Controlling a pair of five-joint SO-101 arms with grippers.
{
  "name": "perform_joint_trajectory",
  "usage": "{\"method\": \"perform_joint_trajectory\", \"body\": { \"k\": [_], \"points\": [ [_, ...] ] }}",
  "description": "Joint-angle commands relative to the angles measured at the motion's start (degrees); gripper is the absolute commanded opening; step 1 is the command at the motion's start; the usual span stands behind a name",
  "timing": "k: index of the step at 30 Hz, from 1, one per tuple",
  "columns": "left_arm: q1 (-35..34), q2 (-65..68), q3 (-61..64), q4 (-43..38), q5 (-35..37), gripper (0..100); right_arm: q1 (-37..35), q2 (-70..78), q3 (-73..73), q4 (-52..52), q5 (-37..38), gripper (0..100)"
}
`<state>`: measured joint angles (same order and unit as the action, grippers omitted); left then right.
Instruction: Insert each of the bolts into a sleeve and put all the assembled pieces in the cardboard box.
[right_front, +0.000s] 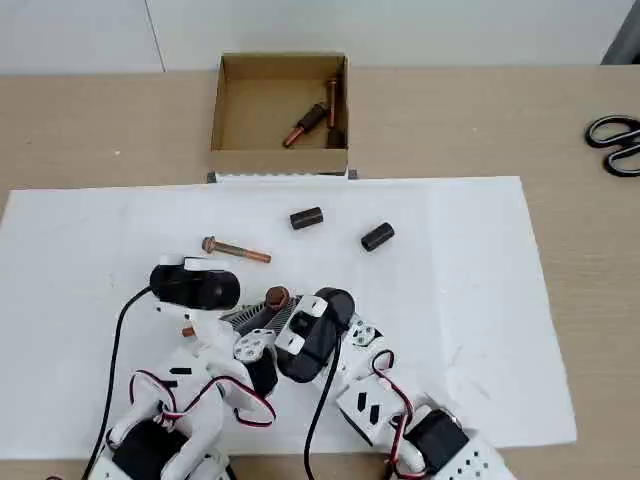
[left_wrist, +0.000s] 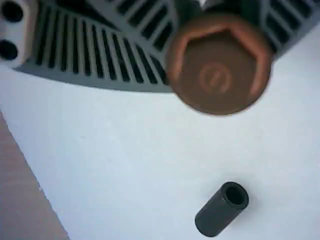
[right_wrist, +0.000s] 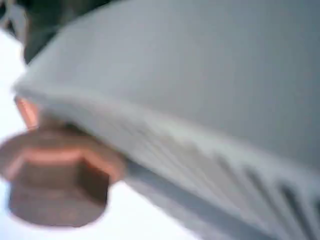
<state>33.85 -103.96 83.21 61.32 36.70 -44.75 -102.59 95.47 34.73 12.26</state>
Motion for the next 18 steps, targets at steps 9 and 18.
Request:
{"method": "perform_joint_trajectory", "body": {
  "k": [9, 18],
  "points": [
    [0.97, 0.00, -0.92, 1.58, -6.77, 29, 1.01, -1.27, -0.26, -4.00, 0.44, 0.2],
    [-13.80, 0.18, -8.84, 3.16, -18.73, 29, 1.01, -1.27, -0.18, -4.00, 0.44, 0.2]
  ]
}}
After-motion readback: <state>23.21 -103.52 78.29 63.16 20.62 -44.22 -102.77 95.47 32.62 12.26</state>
